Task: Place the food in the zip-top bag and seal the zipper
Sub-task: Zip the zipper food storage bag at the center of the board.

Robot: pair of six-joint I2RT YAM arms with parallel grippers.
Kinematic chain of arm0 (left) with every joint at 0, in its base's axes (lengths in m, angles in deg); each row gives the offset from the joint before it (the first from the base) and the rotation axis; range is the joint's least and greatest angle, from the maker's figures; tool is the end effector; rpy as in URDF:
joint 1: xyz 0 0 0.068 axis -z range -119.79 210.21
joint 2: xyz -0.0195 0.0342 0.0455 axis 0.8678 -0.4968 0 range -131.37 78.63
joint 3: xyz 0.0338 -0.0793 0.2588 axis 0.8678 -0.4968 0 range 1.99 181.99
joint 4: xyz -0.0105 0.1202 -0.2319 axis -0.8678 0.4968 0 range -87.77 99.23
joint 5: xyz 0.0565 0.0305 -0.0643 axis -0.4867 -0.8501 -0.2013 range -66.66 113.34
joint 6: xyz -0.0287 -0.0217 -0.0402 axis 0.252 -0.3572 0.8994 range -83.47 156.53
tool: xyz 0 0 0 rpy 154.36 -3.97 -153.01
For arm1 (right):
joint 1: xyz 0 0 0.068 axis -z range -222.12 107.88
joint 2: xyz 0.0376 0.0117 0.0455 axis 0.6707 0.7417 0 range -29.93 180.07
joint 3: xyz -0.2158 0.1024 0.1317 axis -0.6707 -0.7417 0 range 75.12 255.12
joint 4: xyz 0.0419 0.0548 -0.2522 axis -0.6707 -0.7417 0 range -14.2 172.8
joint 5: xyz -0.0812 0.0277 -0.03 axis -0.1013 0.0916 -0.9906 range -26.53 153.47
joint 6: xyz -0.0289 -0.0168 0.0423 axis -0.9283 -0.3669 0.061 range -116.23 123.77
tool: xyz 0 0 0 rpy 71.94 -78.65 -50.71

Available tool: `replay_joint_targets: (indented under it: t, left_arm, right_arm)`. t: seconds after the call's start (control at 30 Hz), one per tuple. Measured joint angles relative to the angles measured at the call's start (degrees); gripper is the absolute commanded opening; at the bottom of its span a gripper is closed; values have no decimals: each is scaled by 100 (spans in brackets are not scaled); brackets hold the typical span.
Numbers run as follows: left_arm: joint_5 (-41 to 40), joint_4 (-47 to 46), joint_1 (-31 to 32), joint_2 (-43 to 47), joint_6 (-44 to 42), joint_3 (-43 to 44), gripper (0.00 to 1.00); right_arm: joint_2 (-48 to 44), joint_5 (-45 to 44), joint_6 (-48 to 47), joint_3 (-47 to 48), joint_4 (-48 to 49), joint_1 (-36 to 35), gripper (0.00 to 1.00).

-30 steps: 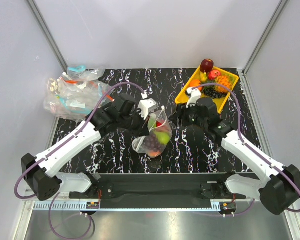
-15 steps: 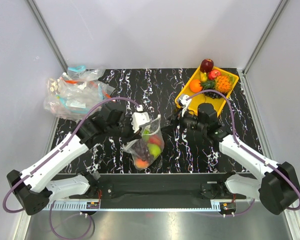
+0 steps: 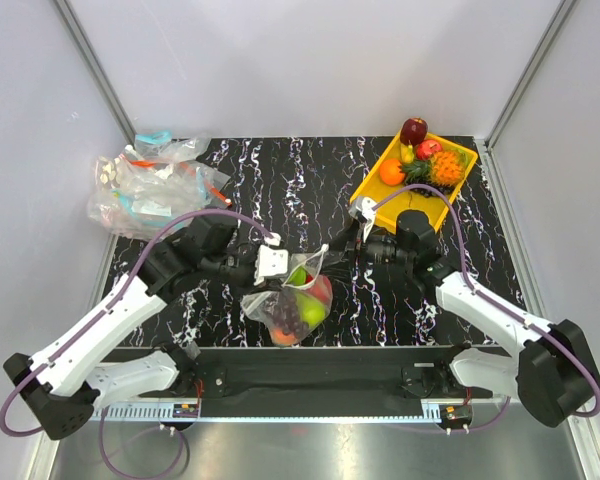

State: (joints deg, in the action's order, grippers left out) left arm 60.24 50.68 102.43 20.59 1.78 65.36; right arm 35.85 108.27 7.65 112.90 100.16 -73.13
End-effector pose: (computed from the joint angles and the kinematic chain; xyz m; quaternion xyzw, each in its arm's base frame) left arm 0.1289 -0.1457 0.3499 0.6402 0.6029 -0.3143 0.3576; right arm 0.2047 0.1522 0.2738 -0.4034 0.6346 0.4568 0.4753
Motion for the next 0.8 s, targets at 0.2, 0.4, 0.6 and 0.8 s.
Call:
replay_joint_targets:
  t: [0.2, 0.4, 0.6, 0.8]
  left_arm:
    - [127, -2, 0, 162, -81, -17, 0]
    - [177, -7, 0, 164, -83, -55, 0]
    - [-76, -74, 0, 164, 26, -140, 9]
    - [-555, -387, 0, 142, 313, -136, 60]
  right_arm:
    - [142, 330, 116, 0, 243, 0, 39]
    - [168, 577, 304, -20, 448, 0, 0]
    - [83, 463, 409, -20, 367, 0, 0]
    - [-291, -415, 520, -20, -90, 0, 0]
